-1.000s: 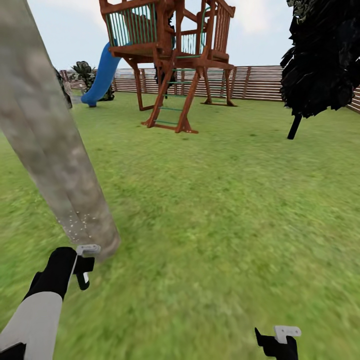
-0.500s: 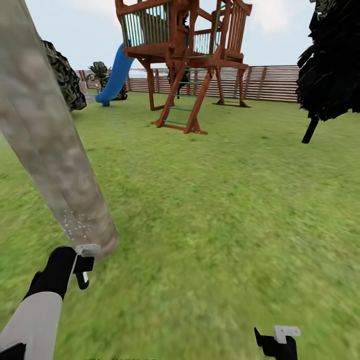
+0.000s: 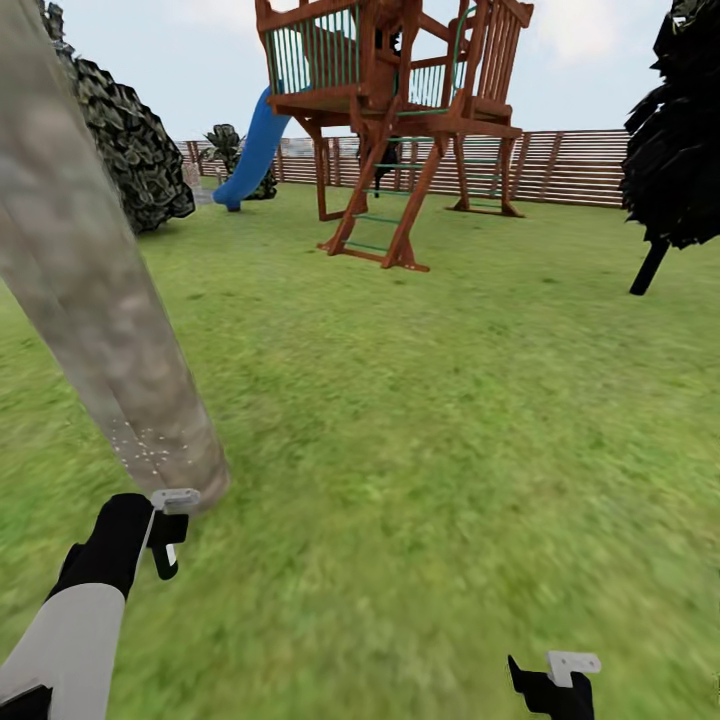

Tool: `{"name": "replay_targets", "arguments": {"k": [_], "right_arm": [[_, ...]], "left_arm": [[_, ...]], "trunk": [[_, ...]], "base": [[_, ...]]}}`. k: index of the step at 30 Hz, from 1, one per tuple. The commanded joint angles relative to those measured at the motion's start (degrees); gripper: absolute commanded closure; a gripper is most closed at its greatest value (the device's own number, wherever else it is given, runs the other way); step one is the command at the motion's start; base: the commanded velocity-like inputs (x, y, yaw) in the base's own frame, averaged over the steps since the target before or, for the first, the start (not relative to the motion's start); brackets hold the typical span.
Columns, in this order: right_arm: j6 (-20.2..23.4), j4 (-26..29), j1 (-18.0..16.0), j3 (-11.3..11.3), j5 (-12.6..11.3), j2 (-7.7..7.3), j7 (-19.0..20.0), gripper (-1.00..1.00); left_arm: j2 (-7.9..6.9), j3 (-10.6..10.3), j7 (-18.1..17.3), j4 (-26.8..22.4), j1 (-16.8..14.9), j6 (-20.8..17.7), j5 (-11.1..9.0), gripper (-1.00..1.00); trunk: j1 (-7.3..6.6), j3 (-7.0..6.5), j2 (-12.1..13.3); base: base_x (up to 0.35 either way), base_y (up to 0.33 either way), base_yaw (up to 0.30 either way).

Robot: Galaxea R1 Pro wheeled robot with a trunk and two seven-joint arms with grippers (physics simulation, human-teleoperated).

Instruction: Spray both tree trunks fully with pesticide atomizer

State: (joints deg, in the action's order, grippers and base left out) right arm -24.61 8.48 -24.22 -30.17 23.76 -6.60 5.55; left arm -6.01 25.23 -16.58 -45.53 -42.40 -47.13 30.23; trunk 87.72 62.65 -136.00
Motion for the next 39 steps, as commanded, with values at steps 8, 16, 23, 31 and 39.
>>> {"name": "replay_targets", "arguments": {"k": [8, 16, 23, 31, 39], "right_arm": [[-0.18, -0.05, -0.04, -0.50, 0.23, 0.01, 0.43, -1.00], [-0.18, -0.05, -0.04, -0.50, 0.23, 0.01, 0.43, -1.00], [-0.18, -0.05, -0.04, -0.50, 0.23, 0.01, 0.43, -1.00], [-0.18, -0.05, -0.04, -0.50, 0.23, 0.01, 0.43, -1.00], [-0.18, -0.09, -0.04, -0.50, 0.23, 0.01, 0.43, -1.00]], "left_arm": [[0.03, 0.13, -0.55, -0.11, -0.05, -0.16, 0.67, 1.00], [-0.40, 0.50, -0.55, -0.36, -0.05, -0.16, 1.01, 1.00], [-0.27, 2.23, -0.55, -0.75, 1.10, -0.07, 0.89, 1.00], [-0.05, 2.27, -0.55, -0.79, 1.11, -0.07, 0.80, 1.00], [-0.02, 2.28, -0.55, -0.79, 1.11, -0.07, 0.73, 1.00]], "trunk": [[0.00, 0.05, -0.02], [0.00, 0.05, -0.02], [0.00, 0.05, -0.02], [0.00, 0.05, -0.02], [0.00, 0.05, -0.02]], "base": [[0.121, -0.265, 0.242], [0.120, -0.265, 0.276], [0.126, -0.265, 0.231], [0.137, -0.265, 0.010], [0.137, -0.265, 0.027]]}}
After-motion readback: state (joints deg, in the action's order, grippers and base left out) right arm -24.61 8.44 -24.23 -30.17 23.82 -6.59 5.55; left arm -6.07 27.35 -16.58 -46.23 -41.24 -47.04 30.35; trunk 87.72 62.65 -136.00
